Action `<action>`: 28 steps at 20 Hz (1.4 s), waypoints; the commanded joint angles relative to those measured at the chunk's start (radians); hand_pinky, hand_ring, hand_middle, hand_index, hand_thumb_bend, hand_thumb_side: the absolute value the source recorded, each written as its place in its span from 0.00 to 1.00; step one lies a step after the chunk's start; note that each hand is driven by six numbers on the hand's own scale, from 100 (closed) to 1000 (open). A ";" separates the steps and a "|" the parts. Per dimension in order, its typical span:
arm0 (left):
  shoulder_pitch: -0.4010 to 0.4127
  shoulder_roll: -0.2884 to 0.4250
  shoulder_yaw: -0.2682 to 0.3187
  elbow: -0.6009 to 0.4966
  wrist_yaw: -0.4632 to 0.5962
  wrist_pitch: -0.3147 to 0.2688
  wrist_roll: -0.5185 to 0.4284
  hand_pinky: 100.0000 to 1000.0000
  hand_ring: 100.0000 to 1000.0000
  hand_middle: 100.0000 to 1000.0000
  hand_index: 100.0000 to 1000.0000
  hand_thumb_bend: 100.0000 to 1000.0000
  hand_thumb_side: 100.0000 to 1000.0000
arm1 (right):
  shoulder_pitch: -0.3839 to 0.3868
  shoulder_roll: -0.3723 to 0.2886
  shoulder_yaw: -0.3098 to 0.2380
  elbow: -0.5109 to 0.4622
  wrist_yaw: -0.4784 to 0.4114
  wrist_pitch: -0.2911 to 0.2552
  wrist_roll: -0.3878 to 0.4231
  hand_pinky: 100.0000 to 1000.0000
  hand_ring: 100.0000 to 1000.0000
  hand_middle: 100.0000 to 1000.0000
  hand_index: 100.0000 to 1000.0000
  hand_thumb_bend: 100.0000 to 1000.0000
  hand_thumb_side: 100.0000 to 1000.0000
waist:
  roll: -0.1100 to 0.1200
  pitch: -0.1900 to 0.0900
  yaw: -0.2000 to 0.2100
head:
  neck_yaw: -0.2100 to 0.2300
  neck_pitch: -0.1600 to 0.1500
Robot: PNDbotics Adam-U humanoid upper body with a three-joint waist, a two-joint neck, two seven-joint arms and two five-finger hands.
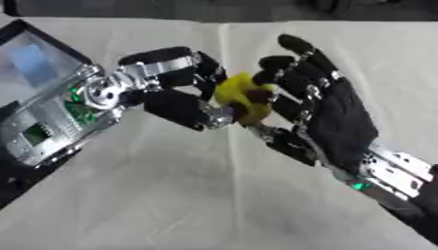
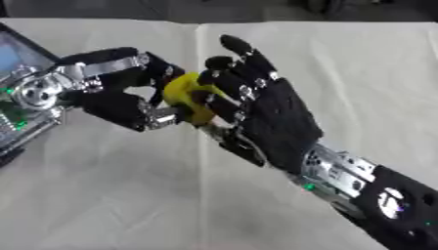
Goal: Pick up the objects with one hand, pass them to the other hand, and then place them into the box on the other side of the table.
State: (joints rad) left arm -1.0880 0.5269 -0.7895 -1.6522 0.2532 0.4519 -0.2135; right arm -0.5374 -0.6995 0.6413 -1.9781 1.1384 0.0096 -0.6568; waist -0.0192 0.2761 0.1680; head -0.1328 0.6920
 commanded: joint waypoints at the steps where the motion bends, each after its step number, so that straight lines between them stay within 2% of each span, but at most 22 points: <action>1: -0.020 0.011 0.028 0.004 -0.013 0.008 0.026 0.84 1.00 0.13 0.34 0.00 0.32 | -0.006 -0.018 0.001 -0.022 0.026 -0.002 -0.007 0.82 0.64 0.53 0.60 0.51 0.00 | 0.002 -0.019 -0.001 | 0.005 -0.008; 4: -0.017 0.013 0.032 0.010 -0.017 0.015 0.041 0.83 1.00 0.10 0.31 0.00 0.31 | 0.000 -0.021 0.000 -0.022 0.049 0.011 -0.001 0.81 0.66 0.55 0.62 0.59 0.00 | 0.001 -0.022 -0.001 | 0.008 -0.008; 7: -0.013 0.020 0.040 0.013 -0.020 0.020 0.053 0.82 1.00 0.08 0.29 0.00 0.30 | 0.009 -0.025 0.002 -0.022 0.062 0.024 0.001 0.81 0.67 0.57 0.64 0.61 0.00 | 0.000 -0.025 -0.002 | 0.010 -0.008; 11: 0.000 0.039 0.059 0.020 -0.016 0.019 0.074 0.81 1.00 0.07 0.28 0.00 0.30 | 0.022 -0.030 0.004 -0.022 0.070 0.033 -0.002 0.81 0.68 0.58 0.65 0.55 0.00 | -0.001 -0.027 -0.002 | 0.014 -0.007; 19: 0.030 0.103 0.105 0.042 -0.022 -0.021 0.116 0.81 1.00 0.08 0.29 0.00 0.32 | 0.050 -0.046 0.008 -0.022 0.090 0.021 -0.030 0.83 0.68 0.57 0.65 0.54 0.00 | -0.003 -0.028 -0.002 | 0.032 -0.007; 23: 0.048 0.148 0.147 0.060 -0.027 -0.050 0.148 0.81 1.00 0.07 0.29 0.00 0.33 | 0.069 -0.060 0.007 -0.022 0.099 0.007 -0.053 0.84 0.68 0.57 0.65 0.53 0.00 | -0.004 -0.030 -0.002 | 0.048 -0.008; 28: 0.083 0.216 0.203 0.070 -0.016 -0.077 0.190 0.81 1.00 0.07 0.28 0.00 0.34 | 0.102 -0.082 -0.014 -0.022 0.104 0.019 -0.063 0.84 0.69 0.58 0.65 0.51 0.00 | -0.007 -0.035 -0.003 | 0.089 -0.013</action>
State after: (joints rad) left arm -0.9922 0.6993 -0.6174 -1.5778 0.2361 0.3818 -0.0364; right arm -0.4296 -0.7512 0.6457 -1.9794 1.2374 0.0248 -0.7147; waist -0.0269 0.2657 0.1658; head -0.0557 0.6911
